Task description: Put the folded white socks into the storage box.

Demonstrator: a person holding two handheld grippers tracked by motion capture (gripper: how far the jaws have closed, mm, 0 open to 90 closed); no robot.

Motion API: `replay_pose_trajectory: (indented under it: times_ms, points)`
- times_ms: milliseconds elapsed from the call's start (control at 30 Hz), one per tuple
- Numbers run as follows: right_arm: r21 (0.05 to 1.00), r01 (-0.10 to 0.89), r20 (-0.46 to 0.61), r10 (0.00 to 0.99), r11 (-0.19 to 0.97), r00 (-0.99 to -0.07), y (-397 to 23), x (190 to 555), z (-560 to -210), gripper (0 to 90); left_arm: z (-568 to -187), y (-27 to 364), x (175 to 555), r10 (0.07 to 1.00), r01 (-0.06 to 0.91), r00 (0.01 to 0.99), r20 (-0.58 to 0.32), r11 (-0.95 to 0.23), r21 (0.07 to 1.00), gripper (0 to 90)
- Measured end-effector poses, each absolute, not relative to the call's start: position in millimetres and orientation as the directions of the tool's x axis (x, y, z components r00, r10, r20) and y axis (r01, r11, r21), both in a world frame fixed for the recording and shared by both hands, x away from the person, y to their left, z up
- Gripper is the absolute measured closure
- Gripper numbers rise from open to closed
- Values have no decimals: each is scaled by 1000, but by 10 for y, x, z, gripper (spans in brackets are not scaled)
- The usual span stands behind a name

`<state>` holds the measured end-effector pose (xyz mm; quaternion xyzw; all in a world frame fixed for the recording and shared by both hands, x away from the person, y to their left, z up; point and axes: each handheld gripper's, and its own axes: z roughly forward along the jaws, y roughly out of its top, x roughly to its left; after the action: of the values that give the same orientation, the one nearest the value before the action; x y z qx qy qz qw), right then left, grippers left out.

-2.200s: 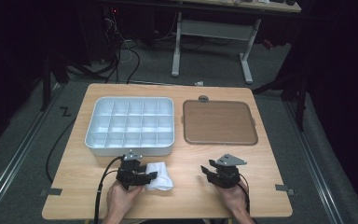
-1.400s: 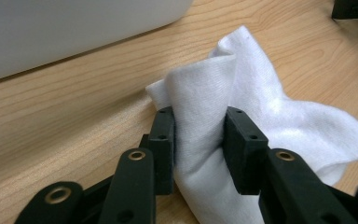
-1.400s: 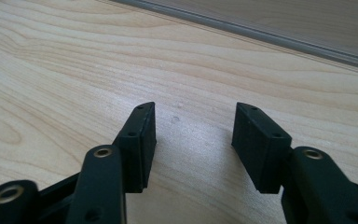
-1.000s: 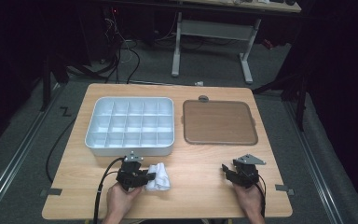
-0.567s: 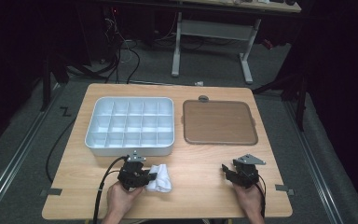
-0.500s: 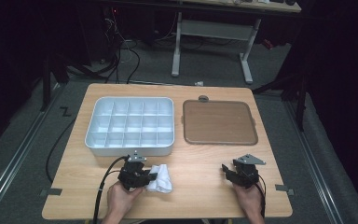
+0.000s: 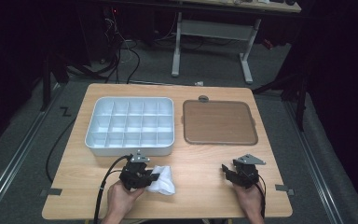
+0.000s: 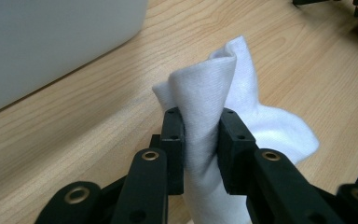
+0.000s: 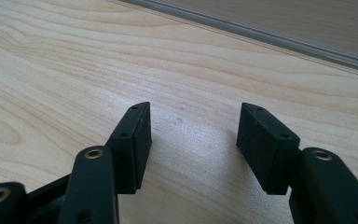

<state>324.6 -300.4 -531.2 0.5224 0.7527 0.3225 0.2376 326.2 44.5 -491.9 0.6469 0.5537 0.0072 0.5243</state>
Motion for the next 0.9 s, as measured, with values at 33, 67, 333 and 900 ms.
replay_pose_trajectory:
  times_ms: [33,67,333,900]
  points:
    - [734,633,-21,940,246,-341,-3004,3246,-5312,454,-4907,441,3261,724,708,388,-571,162,687,748]
    - [734,633,-21,940,246,-341,-3004,3246,-5312,454,-4893,437,3259,724,706,392,-568,159,690,748]
    - [734,633,-21,940,246,-341,-3003,3246,-5312,454,-4734,432,3243,712,688,417,-565,159,708,748]
    - [734,635,-19,941,243,-338,-3002,3247,-5312,455,-4525,491,3326,684,686,420,-596,190,702,748]
